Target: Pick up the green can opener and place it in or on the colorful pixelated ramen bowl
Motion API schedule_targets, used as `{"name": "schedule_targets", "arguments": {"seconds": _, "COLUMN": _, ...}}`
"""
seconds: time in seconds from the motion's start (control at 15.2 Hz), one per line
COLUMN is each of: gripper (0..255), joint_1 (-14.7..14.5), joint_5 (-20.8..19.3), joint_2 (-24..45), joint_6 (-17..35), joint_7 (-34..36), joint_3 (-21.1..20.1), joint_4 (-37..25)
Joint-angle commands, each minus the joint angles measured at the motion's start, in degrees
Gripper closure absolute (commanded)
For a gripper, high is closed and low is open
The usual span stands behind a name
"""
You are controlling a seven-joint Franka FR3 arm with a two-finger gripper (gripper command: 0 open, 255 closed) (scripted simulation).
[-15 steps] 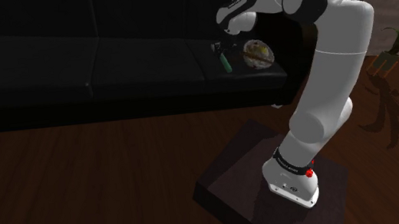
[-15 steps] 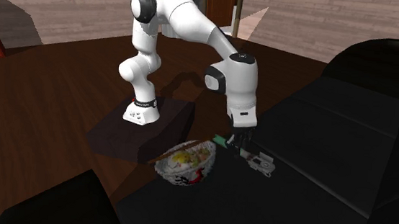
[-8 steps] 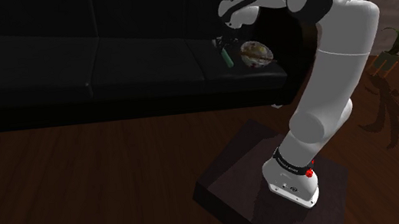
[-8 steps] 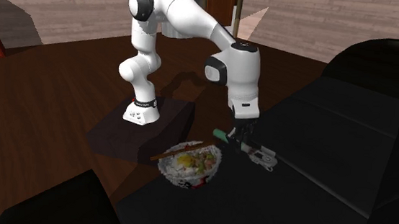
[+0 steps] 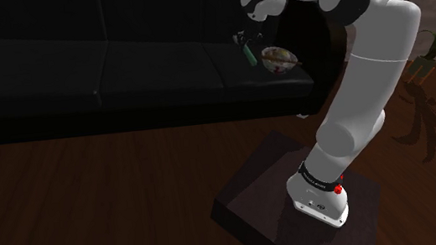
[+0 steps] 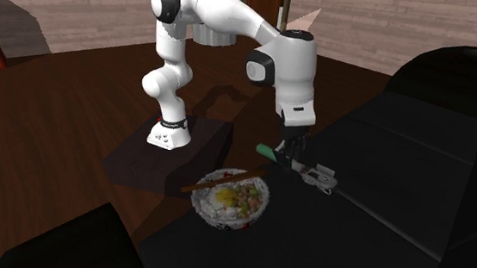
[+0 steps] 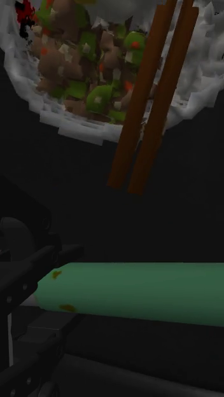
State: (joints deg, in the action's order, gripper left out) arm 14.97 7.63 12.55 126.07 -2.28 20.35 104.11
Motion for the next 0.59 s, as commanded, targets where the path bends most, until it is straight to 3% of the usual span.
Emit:
{"name": "schedule_targets", "arguments": {"seconds": 0.0, "gripper": 255, "joint_1": 0.0, "joint_5": -0.3, "joint_2": -0.6, "joint_6": -1.3, "joint_7": 0.2, "joint_3": 0.1, "joint_4": -0.8}}
{"name": "schedule_targets", "arguments": {"seconds": 0.53, "gripper": 255, "joint_1": -0.1, "joint_5": -1.2, "joint_2": -2.0, "joint_6": -7.1, "joint_7": 0.9, "joint_3": 0.3, "joint_4": -5.3}}
